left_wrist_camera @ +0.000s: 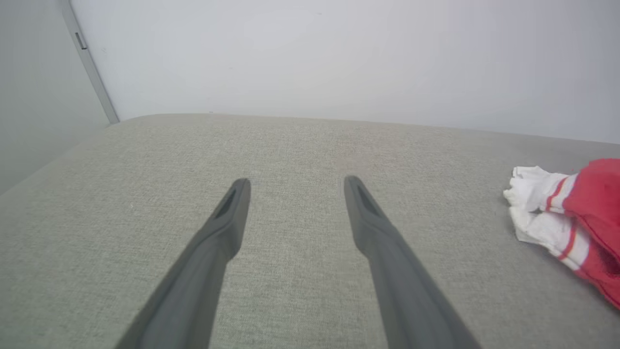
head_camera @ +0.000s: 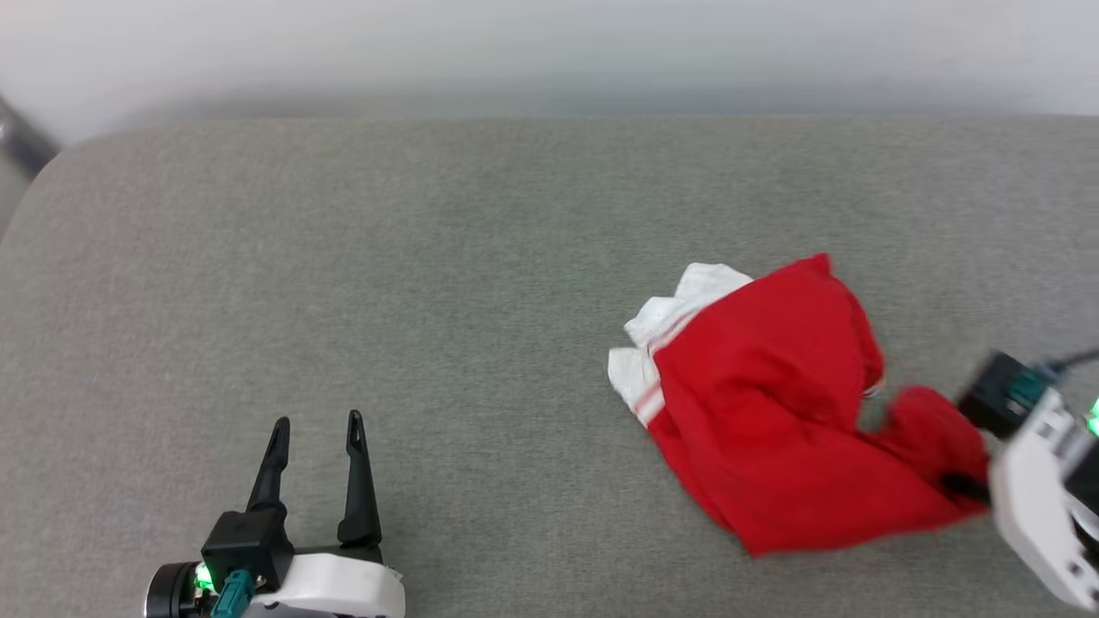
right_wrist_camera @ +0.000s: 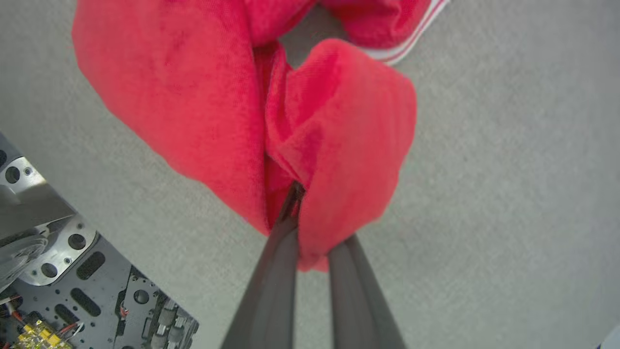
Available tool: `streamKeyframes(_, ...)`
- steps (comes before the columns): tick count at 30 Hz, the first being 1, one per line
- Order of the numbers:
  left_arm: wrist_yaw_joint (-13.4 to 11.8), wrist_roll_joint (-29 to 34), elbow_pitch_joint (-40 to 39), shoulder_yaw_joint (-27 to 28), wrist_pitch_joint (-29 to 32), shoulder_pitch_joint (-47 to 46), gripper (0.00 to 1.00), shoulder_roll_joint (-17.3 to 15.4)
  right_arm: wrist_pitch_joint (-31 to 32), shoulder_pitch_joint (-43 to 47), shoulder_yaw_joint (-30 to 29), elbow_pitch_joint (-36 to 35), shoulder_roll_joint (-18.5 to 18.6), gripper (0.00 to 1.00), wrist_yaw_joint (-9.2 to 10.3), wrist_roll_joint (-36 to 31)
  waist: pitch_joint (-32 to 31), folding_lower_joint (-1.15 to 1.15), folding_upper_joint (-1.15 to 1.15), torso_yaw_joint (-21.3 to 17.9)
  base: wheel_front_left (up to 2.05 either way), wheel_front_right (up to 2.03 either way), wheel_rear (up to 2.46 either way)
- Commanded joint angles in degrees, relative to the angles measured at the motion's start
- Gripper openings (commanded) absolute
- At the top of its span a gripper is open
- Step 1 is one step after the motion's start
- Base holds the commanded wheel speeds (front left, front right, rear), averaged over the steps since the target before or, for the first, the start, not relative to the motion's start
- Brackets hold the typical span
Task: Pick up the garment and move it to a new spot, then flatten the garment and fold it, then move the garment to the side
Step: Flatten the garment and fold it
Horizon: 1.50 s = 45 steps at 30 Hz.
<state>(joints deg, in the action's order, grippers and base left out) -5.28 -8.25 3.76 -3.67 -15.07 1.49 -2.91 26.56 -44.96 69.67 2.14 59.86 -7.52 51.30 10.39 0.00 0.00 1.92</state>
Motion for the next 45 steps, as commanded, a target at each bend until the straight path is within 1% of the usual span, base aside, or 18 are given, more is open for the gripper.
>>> streamKeyframes(1,0.1,0.3,-0.2,0.1,-0.2,0.6,1.0,0.0,-0.6,2.7,-0.5,0.6,1.2,0.0,0.06,0.9,-0.9,0.0,0.0,-1.1,0.0,0.0,0.0)
streamKeyframes(3,0.2,0.4,-0.4,0.3,-0.2,1.0,1.0,0.0,-1.6,7.1,-1.5,2.2,2.9,0.0,0.06,2.7,-0.9,0.0,0.0,-1.6,0.0,0.0,0.0)
streamKeyframes(6,0.6,0.6,-0.1,0.5,-0.2,1.3,1.0,0.0,-3.2,13.6,-3.1,6.8,2.6,0.0,0.06,4.9,-0.6,0.0,0.0,-2.0,0.0,0.0,0.0)
streamKeyframes(8,0.8,0.7,0.0,0.5,-0.2,1.2,1.0,0.0,-4.3,16.7,-3.9,10.1,1.0,0.0,0.06,4.5,-0.4,0.0,0.0,-2.1,0.0,0.0,0.0)
streamKeyframes(12,1.1,1.1,0.1,0.7,-0.2,1.5,1.0,0.0,-6.7,21.6,-6.2,14.9,-3.4,0.0,0.05,5.3,-0.9,0.0,0.0,-2.3,0.0,0.0,0.0)
streamKeyframes(13,1.1,1.2,0.2,0.8,-0.2,1.7,1.0,0.0,-8.0,22.0,-7.4,15.6,-4.1,0.12,0.05,5.0,-1.3,0.0,0.0,-2.4,0.0,0.0,0.0)
streamKeyframes(15,1.3,1.5,0.4,1.3,-0.2,1.9,1.0,0.0,-10.5,22.0,-10.3,16.5,-4.6,1.0,0.07,3.9,-2.1,0.0,0.0,-2.6,0.0,0.0,0.0)
streamKeyframes(19,1.6,2.3,0.4,1.7,-0.2,2.7,1.0,0.0,-16.3,22.8,-17.4,16.3,-3.0,1.0,0.06,0.0,-3.7,0.0,0.0,-3.1,0.0,0.0,0.0)
streamKeyframes(21,1.8,2.7,0.2,2.0,-0.2,2.7,1.0,0.0,-18.9,23.4,-21.8,15.7,-2.9,1.0,0.06,-2.1,-4.3,0.0,0.0,-3.6,0.0,0.0,0.0)
streamKeyframes(23,2.2,3.3,0.0,2.5,-0.2,2.4,1.0,0.0,-22.4,23.9,-27.5,15.2,-3.9,1.0,0.06,-4.7,-4.7,0.0,0.0,-4.0,0.0,0.0,0.0)
streamKeyframes(25,2.7,3.9,0.1,3.1,-0.2,1.9,1.0,-0.2,-26.3,25.1,-33.9,14.9,-6.5,1.0,0.05,-8.5,-5.1,0.0,0.0,-4.4,0.0,0.0,0.0)
streamKeyframes(29,3.8,4.4,0.3,4.5,-0.2,-0.5,1.0,-1.4,-33.1,28.9,-48.1,13.3,-14.8,1.0,0.06,-18.3,-5.1,0.0,0.0,-5.0,0.0,0.0,0.0)
streamKeyframes(32,5.0,5.1,1.5,5.2,-0.2,-3.3,1.0,-2.9,-36.6,33.0,-58.3,9.5,-24.2,1.0,0.06,-26.0,-4.9,0.0,0.0,-5.5,0.0,0.0,0.0)
streamKeyframes(35,6.3,5.7,2.9,5.1,-0.2,-7.1,1.0,-4.3,-38.7,37.1,-65.9,4.0,-33.9,1.0,0.06,-32.2,-4.5,0.0,0.0,-6.1,0.0,0.0,0.0)
streamKeyframes(38,7.8,6.2,4.5,4.3,-0.2,-11.6,1.0,-5.7,-39.9,41.1,-70.3,-1.2,-42.7,1.0,0.06,-35.7,-4.0,0.0,0.0,-6.6,0.0,0.0,0.0)
streamKeyframes(40,8.8,6.9,5.2,3.3,-0.1,-15.4,1.0,-6.9,-40.5,43.2,-71.5,-3.9,-47.0,1.0,0.05,-37.5,-3.5,0.0,0.0,-7.0,0.0,0.0,0.0)
streamKeyframes(43,10.1,7.9,7.8,1.4,0.5,-21.6,1.0,-8.9,-41.3,45.6,-71.9,-6.6,-52.1,1.0,0.06,-39.4,-2.4,0.0,0.0,-7.9,0.0,0.0,0.0)
streamKeyframes(45,10.9,8.5,9.2,0.0,1.9,-27.1,1.0,-10.2,-41.5,46.2,-71.7,-7.4,-53.8,1.0,0.06,-40.0,-1.4,0.0,0.0,-8.6,0.0,0.0,0.0)
